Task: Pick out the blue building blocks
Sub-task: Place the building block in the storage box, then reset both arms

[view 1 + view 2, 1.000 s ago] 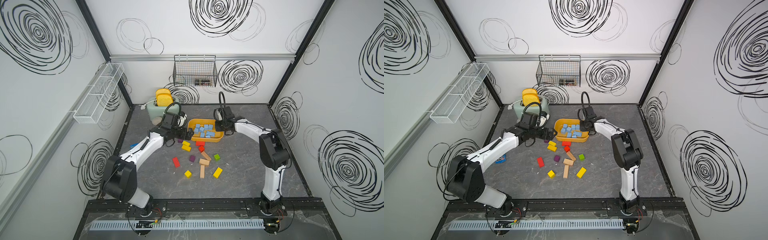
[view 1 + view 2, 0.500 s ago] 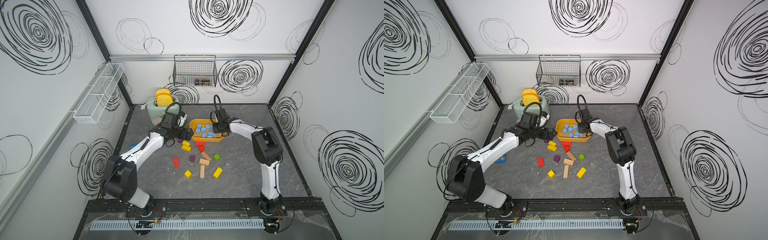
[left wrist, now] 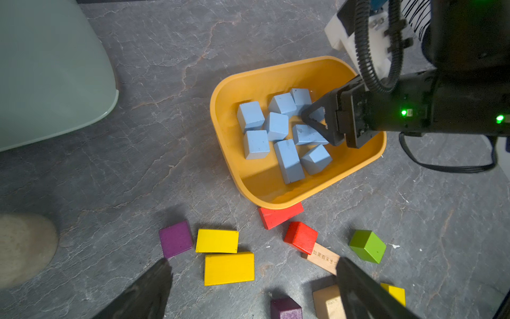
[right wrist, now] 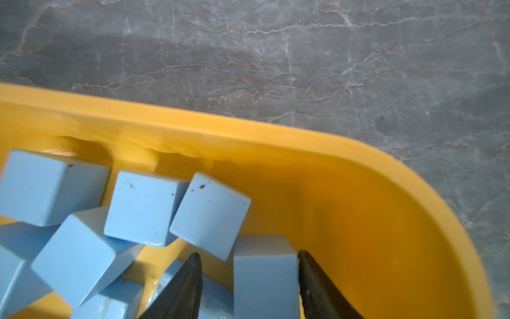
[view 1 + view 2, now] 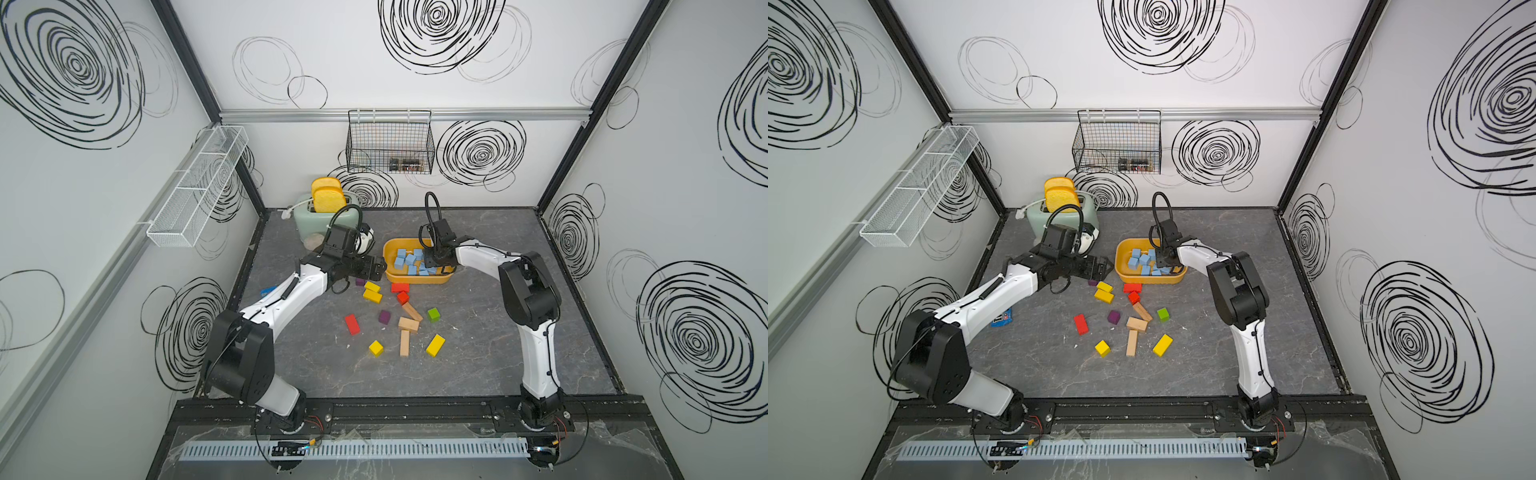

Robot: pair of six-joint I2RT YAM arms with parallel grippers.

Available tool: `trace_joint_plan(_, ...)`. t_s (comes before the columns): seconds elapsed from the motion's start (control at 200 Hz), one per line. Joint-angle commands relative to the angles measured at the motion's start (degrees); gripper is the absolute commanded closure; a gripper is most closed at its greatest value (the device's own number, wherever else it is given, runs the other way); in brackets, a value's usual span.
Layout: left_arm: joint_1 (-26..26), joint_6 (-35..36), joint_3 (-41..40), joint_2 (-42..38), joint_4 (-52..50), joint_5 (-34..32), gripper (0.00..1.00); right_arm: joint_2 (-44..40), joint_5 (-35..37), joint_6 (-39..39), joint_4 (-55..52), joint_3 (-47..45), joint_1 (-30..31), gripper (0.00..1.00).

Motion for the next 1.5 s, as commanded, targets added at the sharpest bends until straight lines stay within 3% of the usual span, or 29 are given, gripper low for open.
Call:
trace_joint_plan(0.0,0.15,1.10,1.49,-0.57,-0.16,-0.75,0.04,-1.13,1.29,0.52,-0.74,1.86,0.65,0.40)
trace_joint_plan(0.425,-1.61,1.12,6.87,-2.98,-2.66,-2.65,0.04,-10.77,0.81,-0.28,-1.28,1.14,1.49,0.28)
trace_joint_plan(0.67,-2.62,1.11,5.29,-7.98,-0.25,-5.01,0.04,-22.75,-1.78,-2.38,2.04,-6.18,1.51,0.08)
trace_joint_plan(0.891,-2.98,-1.09,-3.72,-16.79,6.97,-10.87,0.04,-37.17,-1.21,-4.57,8.64,-17.77,1.48,0.00)
trace_joint_plan(1.256,-1.81,-2.50,-26.63,-34.36,23.88,-15.27,0.04,-62.48,3.78,-0.55,23.82,-42.98,0.05,0.02)
trace_joint_plan(1.496,-1.00,-5.39,-38.84,-41.27,31.89,-29.75,0.04,-73.96,6.49,-2.33,37.66,-60.84,-5.22,0.02)
